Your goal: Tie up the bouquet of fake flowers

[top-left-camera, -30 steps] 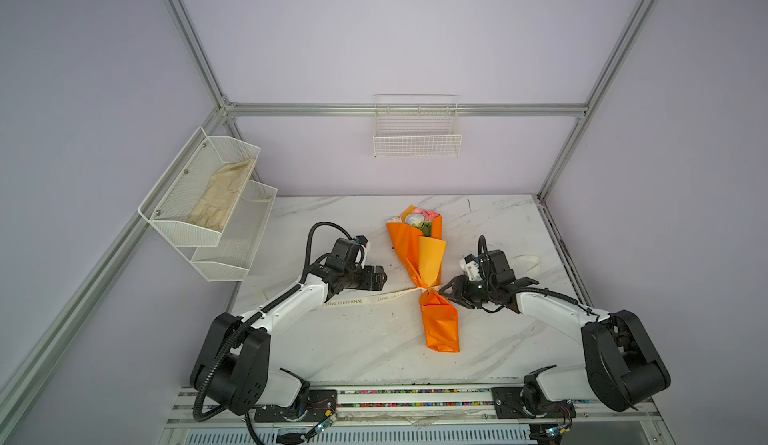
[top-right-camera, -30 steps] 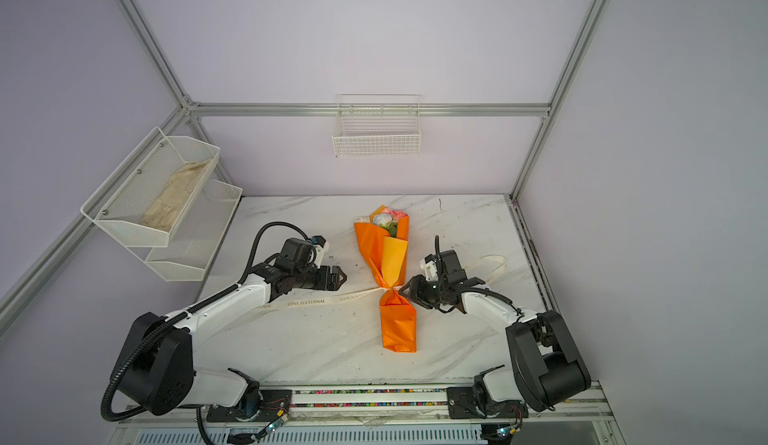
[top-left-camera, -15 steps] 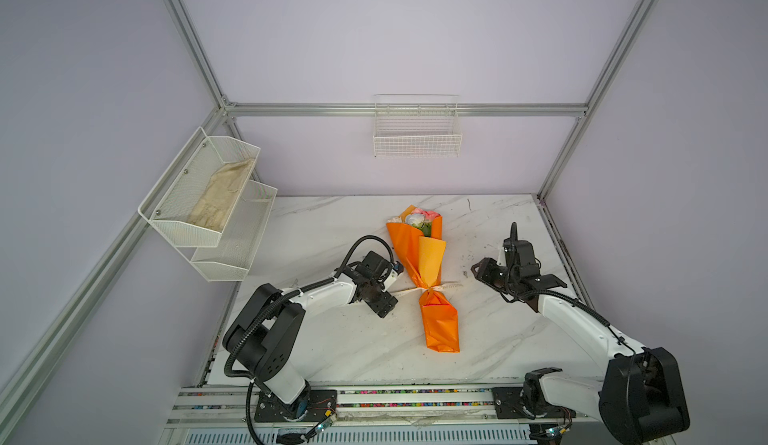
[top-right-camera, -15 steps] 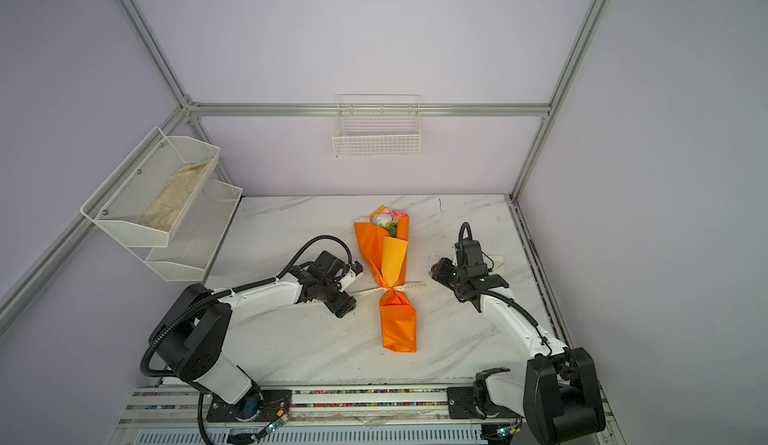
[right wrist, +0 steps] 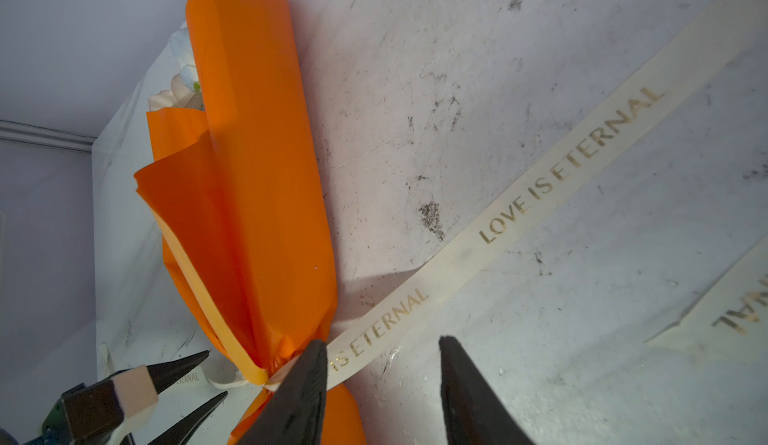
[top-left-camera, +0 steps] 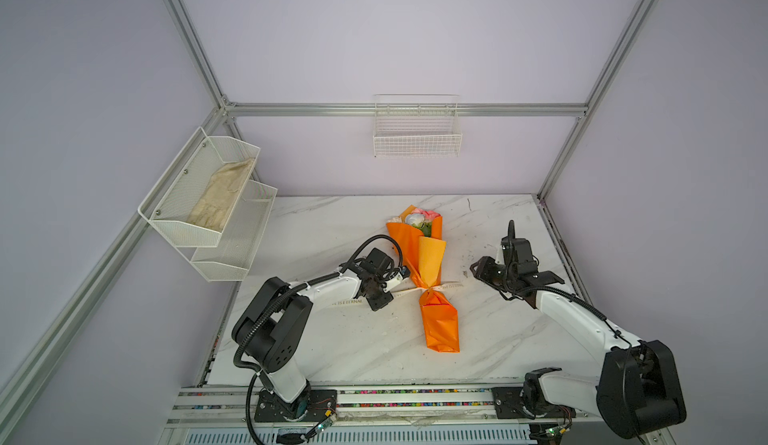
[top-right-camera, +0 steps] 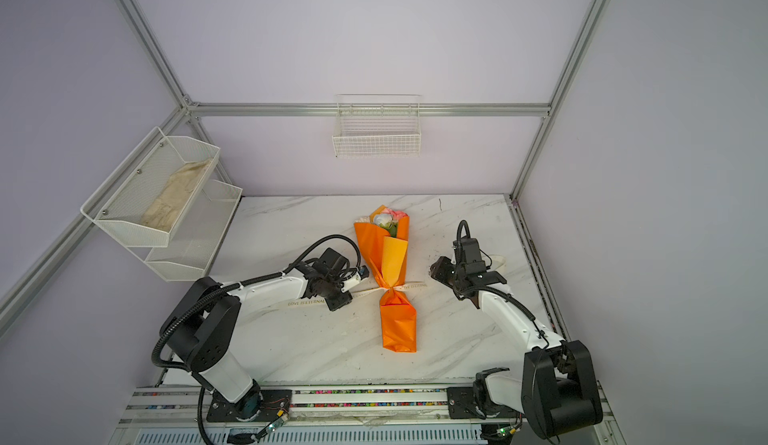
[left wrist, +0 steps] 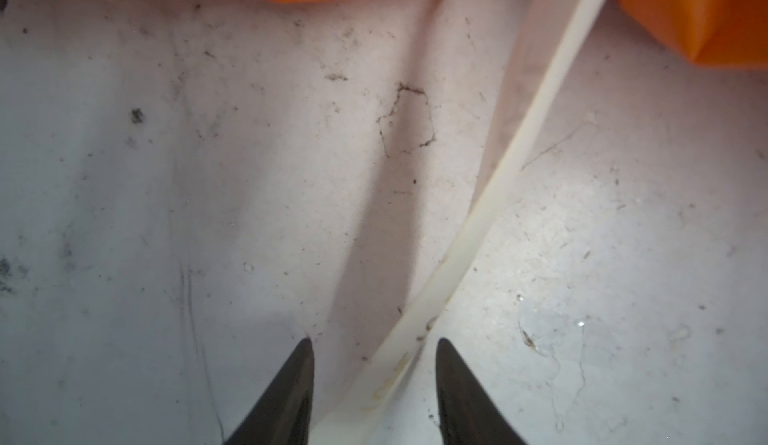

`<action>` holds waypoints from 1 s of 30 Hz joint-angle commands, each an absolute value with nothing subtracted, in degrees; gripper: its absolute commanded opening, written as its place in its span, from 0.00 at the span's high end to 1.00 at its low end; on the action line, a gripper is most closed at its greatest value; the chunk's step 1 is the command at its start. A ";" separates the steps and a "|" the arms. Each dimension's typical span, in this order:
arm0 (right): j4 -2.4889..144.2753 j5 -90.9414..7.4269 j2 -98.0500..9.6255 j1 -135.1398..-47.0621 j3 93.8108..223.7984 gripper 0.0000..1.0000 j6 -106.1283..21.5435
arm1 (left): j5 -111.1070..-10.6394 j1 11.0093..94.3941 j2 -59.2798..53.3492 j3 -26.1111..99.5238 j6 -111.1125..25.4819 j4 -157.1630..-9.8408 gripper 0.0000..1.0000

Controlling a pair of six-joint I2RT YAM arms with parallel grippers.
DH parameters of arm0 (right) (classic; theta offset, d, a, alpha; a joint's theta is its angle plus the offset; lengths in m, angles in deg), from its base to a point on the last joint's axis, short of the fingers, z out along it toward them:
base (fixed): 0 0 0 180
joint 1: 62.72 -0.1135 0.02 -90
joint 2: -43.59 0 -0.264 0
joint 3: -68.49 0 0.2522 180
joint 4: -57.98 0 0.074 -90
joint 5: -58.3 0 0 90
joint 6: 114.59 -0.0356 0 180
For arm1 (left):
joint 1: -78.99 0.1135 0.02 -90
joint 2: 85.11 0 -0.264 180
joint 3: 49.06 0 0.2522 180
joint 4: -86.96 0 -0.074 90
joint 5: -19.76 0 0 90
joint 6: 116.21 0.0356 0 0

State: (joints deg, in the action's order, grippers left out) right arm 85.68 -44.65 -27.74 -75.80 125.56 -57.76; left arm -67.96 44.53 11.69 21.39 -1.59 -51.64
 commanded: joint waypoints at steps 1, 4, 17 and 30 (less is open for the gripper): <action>86.25 -44.40 -28.27 -75.66 127.07 0.53 -57.15 | -68.14 44.80 12.10 24.98 0.49 -50.45 0.64; 86.07 -44.79 -28.31 -75.68 127.32 0.53 -57.23 | -67.03 44.80 11.96 25.38 0.00 -50.59 0.74; 79.43 -59.50 -25.78 -75.64 127.45 0.53 -58.08 | -55.15 44.80 5.32 24.74 -7.90 -58.86 1.00; 69.50 -70.20 -24.79 -82.90 124.66 0.53 -71.38 | -43.56 44.80 1.12 22.21 -25.44 -72.28 1.00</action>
